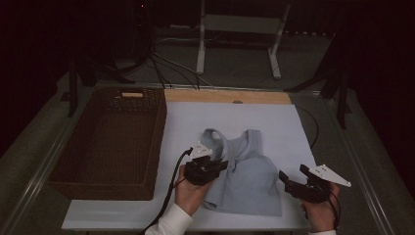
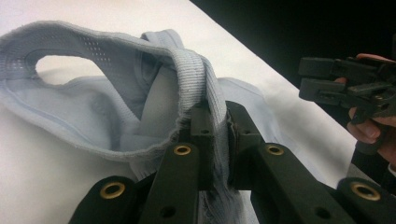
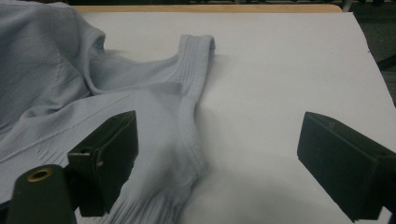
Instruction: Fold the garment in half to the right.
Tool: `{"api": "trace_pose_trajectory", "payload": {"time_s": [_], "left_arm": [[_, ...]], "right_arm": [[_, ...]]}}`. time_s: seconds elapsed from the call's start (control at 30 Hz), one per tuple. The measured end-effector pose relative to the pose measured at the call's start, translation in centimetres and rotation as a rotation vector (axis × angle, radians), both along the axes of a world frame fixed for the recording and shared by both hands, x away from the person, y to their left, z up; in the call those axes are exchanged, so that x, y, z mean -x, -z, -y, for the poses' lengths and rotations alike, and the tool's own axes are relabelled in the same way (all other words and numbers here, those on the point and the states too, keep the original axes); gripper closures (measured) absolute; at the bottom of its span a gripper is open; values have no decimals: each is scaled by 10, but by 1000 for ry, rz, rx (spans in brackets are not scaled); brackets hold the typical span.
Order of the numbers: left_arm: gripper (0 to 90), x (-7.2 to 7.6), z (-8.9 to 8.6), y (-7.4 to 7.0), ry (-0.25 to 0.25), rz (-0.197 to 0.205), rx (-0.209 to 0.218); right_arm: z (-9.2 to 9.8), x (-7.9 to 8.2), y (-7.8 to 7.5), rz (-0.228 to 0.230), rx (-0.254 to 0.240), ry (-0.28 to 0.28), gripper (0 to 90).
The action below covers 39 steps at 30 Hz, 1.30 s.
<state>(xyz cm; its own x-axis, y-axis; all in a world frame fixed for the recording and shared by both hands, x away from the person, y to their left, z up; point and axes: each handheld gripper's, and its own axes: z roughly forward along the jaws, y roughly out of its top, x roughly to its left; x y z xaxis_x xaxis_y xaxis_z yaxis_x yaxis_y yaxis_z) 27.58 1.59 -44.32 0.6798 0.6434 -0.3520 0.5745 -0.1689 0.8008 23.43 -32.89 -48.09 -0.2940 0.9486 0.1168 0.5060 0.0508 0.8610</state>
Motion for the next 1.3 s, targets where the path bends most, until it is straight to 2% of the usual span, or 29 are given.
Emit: {"api": "trace_pose_trajectory", "payload": {"time_s": [0.53,0.8,1.13,1.3], "left_arm": [[840,-1,27,-8,61,23,-1],[839,-2,42,-8,90,30,-8],[839,-2,64,-5,141,29,-14],[837,-4,75,1,169,7,-10]], "right_arm": [[1,0,0,-2,-8,0,124],[1,0,0,-2,-10,2,124],[2,0,-1,-1,-14,9,124],[3,0,-1,3,-12,16,126]]}}
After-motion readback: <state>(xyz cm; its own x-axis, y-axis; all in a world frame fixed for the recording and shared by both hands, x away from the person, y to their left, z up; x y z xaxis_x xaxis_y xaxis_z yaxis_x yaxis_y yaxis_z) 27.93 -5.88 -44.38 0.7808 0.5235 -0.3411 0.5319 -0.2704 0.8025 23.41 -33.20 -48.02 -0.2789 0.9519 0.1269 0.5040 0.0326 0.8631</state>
